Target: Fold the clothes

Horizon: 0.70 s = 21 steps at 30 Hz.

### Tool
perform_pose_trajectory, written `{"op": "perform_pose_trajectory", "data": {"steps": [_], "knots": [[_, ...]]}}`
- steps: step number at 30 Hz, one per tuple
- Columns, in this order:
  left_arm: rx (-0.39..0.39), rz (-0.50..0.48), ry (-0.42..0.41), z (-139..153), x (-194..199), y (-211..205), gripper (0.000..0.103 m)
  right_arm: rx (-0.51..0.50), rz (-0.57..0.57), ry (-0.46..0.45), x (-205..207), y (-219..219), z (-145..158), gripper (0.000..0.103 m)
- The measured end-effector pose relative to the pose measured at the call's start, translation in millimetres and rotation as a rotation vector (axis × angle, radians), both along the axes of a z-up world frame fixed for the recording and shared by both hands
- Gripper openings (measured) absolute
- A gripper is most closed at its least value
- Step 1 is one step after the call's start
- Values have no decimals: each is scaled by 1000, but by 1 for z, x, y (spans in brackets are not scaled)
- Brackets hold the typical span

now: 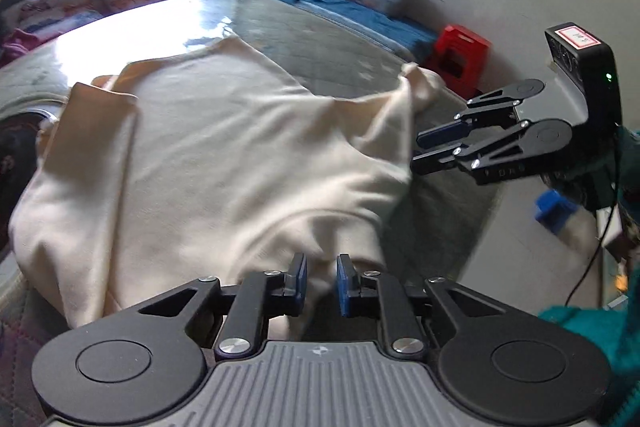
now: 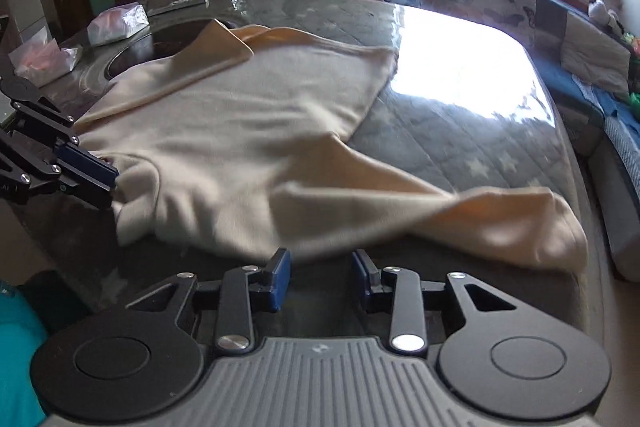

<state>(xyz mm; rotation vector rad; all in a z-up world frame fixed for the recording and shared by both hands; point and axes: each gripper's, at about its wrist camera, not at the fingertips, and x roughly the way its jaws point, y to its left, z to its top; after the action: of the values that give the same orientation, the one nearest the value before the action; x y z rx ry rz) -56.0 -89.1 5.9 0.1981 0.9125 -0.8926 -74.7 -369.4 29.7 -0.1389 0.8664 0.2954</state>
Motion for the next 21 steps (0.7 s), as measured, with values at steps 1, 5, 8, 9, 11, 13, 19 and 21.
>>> {"op": "perform_pose_trajectory", "data": {"steps": [1,5,8,9,11,13,19,21], "knots": [[4,-9,-17,3,-1,-1,18,0,-11,5,-5,-5,2,33],[-50,25,-65,18,11,-5,19,6,-96,-15,-10,-28,12,34],[-89,47,-55,19,24,-18,19,62,-258,-63,9,-63,22,34],[-99,41,-50,18,26,-24,19,79,-298,-67,15,-72,24,34],[-106,22,-42,14,27,-38,19,91,-346,-76,25,-84,26,34],[-111,-1,-33,10,28,-51,19,101,-398,-76,38,-99,26,34],[-108,-53,-17,-1,29,-81,19,100,-476,-17,81,-114,10,34],[-109,-69,-9,-4,29,-88,19,57,-471,14,87,-111,2,33]]}}
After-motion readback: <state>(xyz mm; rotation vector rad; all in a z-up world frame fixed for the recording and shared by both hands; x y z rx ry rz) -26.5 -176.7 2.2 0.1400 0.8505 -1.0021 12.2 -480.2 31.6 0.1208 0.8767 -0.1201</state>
